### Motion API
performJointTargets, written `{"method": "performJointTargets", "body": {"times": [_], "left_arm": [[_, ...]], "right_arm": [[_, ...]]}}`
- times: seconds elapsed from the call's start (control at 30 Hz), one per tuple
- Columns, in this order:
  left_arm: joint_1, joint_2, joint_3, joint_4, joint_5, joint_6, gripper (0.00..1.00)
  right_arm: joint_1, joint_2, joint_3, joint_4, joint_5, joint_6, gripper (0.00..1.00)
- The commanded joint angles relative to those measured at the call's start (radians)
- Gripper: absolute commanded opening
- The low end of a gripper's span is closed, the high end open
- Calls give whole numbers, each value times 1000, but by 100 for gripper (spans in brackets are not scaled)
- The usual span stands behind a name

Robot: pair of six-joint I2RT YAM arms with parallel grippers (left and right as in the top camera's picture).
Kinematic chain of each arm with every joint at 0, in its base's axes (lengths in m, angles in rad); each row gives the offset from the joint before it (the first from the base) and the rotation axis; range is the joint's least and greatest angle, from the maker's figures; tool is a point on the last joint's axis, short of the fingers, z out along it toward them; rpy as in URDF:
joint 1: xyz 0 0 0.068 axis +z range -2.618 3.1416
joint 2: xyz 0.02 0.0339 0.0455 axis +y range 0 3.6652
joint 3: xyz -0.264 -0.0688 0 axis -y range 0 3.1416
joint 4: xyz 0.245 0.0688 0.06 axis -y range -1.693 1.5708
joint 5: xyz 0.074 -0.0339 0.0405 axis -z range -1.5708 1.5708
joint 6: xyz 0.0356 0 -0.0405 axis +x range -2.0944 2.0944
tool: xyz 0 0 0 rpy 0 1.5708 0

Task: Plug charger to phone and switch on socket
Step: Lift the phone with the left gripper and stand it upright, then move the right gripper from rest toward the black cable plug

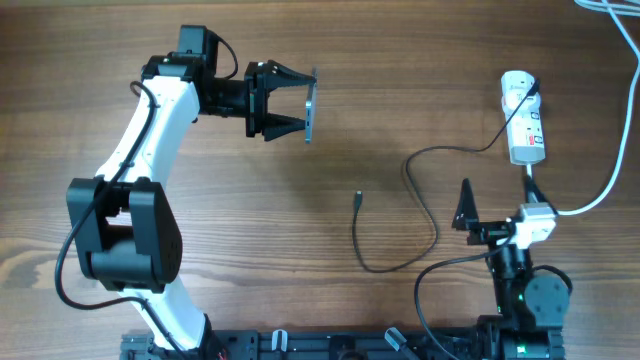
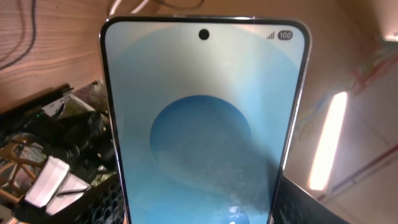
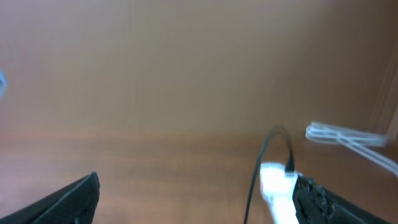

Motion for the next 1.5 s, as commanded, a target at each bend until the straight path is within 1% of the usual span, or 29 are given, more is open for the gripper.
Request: {"method": "performJointTargets", "body": {"times": [0.0, 0.13, 0.17, 0.23, 0.3, 0.4, 0.5, 0.63, 0.7, 0.83, 0.93, 1.0, 1.1, 1.2, 1.3, 1.33, 1.37, 1.4, 1.43, 1.47], "left_arm": [[6, -32, 22, 46, 4, -103, 64], [6, -32, 22, 109, -4, -160, 64], [6, -32, 22, 117, -10, -167, 64], [6, -32, 22, 120, -22, -182, 64], [6, -32, 22, 120, -22, -190, 64], [6, -32, 22, 121, -21, -209, 64], [6, -32, 22, 125, -21, -227, 64], [6, -32, 22, 149, -21, -241, 64], [6, -32, 22, 150, -21, -241, 64], [6, -32, 22, 150, -21, -241, 64], [6, -32, 22, 150, -21, -241, 64], [6, -32, 22, 150, -21, -241, 64], [6, -32, 22, 150, -21, -241, 63], [6, -32, 22, 150, -21, -241, 63], [6, -32, 22, 150, -21, -241, 63], [6, -32, 22, 150, -21, -241, 63], [6, -32, 22, 150, -21, -241, 63], [6, -32, 22, 150, -21, -241, 63], [6, -32, 22, 150, -21, -241, 63], [6, -32, 22, 150, -21, -241, 63]], "right_arm": [[-3, -2, -1, 43, -60, 48, 100], [-3, -2, -1, 60, -34, 42, 100], [-3, -2, -1, 69, -44, 76, 100], [-3, -2, -1, 85, -55, 229, 100], [-3, -2, -1, 95, -76, 328, 100], [-3, -2, -1, 117, -119, 317, 100], [-3, -2, 0, 139, -186, 275, 100], [-3, 13, 24, 111, -208, 271, 100], [-3, 43, 47, 90, -208, 248, 100], [-3, 156, 121, 37, -207, 208, 100], [-3, 290, 200, -1, -216, 192, 100], [-3, 400, 259, -5, -264, 189, 100], [-3, 560, 323, 68, -414, 164, 100], [-3, 700, 336, 259, -615, 211, 100], [-3, 811, 336, 451, -758, 356, 100], [-3, 856, 336, 528, -797, 450, 100], [-3, 882, 336, 568, -805, 505, 100], [-3, 924, 336, 624, -811, 596, 100], [-3, 956, 336, 655, -816, 636, 100], [-3, 980, 336, 679, -821, 643, 100]]}}
